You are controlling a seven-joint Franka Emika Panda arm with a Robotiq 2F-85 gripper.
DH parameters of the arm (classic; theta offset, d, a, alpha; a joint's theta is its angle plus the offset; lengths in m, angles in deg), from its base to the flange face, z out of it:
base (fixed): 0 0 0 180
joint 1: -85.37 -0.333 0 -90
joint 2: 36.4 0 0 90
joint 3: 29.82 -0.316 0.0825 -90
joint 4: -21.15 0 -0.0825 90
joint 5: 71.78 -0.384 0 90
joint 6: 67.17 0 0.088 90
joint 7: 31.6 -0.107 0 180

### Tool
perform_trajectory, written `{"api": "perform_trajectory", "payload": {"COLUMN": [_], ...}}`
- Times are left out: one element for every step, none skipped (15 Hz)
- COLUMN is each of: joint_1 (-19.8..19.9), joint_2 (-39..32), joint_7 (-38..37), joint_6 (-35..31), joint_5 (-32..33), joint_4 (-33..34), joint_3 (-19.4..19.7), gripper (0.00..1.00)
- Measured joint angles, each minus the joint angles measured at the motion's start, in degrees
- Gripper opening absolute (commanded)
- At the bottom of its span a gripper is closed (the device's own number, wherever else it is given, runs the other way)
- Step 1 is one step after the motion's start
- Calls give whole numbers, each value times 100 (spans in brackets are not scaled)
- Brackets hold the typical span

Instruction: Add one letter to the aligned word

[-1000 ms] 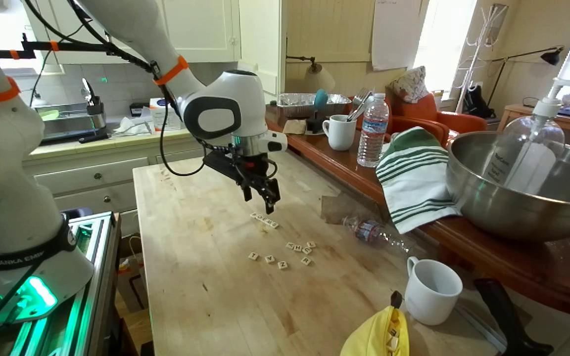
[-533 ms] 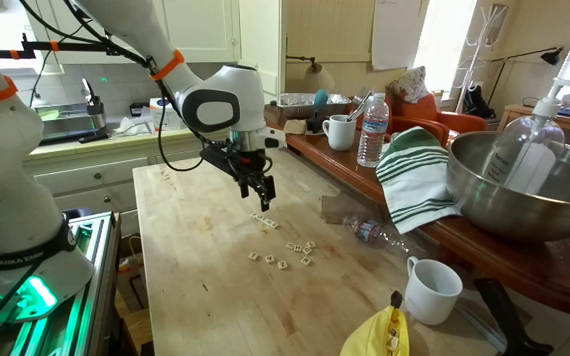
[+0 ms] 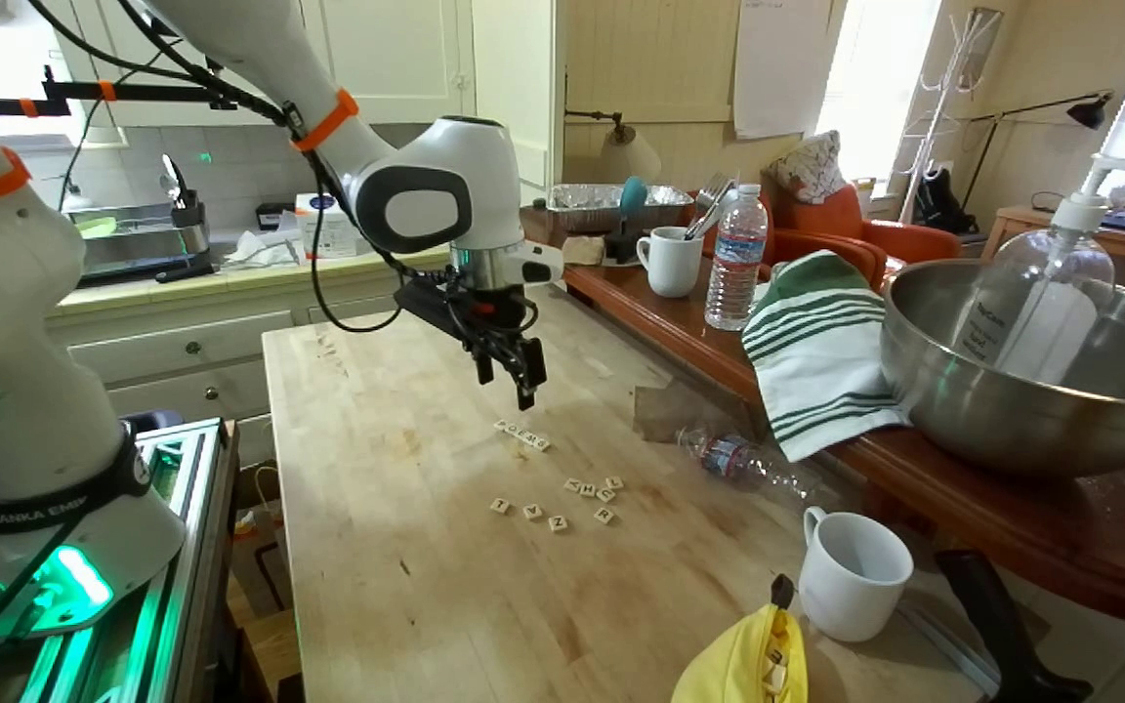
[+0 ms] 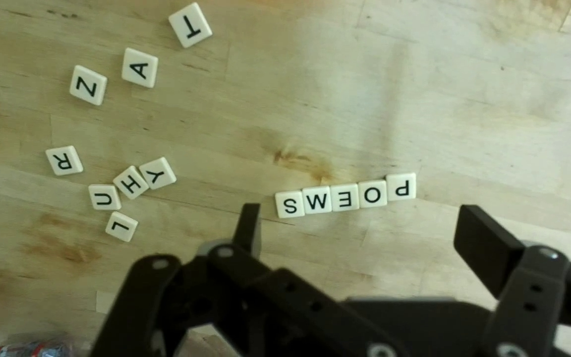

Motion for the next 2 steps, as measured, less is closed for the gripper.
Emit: {"api": "perform_trajectory", "payload": {"joint_1": [-2, -3], "joint_2": [7, 12], "joint_7": [0, 0], "joint_6": [0, 0], "joint_5": [0, 0], "joint_4": [-2, -4], "joint_3": [3, 5], "gripper": [100, 100]}}
